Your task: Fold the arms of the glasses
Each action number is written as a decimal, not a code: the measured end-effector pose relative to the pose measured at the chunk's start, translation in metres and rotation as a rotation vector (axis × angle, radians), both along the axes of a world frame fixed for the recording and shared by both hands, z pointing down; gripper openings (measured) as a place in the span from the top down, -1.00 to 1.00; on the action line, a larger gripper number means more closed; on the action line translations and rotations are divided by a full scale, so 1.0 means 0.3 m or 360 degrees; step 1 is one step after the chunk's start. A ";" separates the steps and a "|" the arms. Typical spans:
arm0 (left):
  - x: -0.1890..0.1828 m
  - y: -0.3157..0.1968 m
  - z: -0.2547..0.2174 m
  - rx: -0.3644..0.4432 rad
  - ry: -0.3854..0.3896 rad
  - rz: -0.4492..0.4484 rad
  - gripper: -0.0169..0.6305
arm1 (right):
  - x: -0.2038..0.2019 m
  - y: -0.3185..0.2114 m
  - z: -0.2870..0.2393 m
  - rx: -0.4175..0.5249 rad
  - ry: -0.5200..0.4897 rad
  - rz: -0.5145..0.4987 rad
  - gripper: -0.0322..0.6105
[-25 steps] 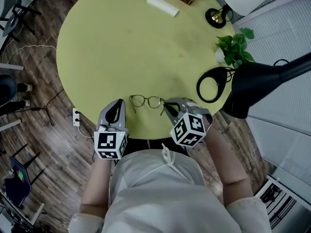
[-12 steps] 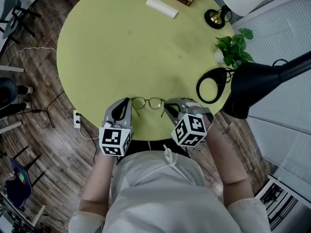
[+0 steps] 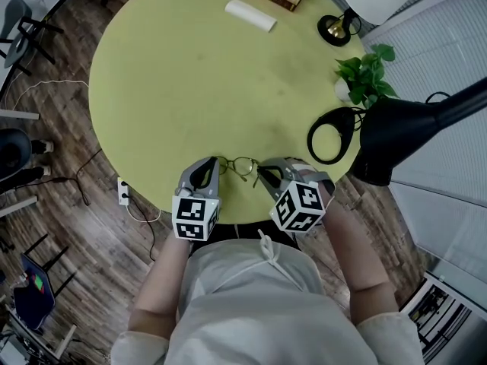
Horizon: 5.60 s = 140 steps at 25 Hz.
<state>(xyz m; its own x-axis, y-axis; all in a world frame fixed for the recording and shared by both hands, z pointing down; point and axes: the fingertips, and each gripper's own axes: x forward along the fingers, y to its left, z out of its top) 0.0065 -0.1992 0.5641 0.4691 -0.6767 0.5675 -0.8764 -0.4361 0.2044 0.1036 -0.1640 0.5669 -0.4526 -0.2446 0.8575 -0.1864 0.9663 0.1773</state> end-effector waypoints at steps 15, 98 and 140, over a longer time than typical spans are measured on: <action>0.063 -0.002 0.127 -0.0199 0.0001 -0.0008 0.92 | 0.017 -0.006 0.011 -0.0025 -0.0041 -0.0015 0.85; -0.070 0.116 0.068 -0.0383 0.0098 -0.0253 0.93 | -0.248 -0.065 0.067 -0.0155 -0.0184 0.0049 0.55; -0.107 0.105 -0.884 0.0757 0.0206 0.0119 0.93 | -0.060 0.019 -0.769 0.0712 -0.1099 0.1338 0.90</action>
<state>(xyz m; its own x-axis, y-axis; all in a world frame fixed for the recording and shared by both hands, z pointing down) -0.0256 -0.1676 0.2990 0.5721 -0.8085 0.1379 -0.8199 -0.5679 0.0723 0.0855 -0.1584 0.3362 -0.3402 -0.9049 0.2556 -0.9251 0.3709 0.0817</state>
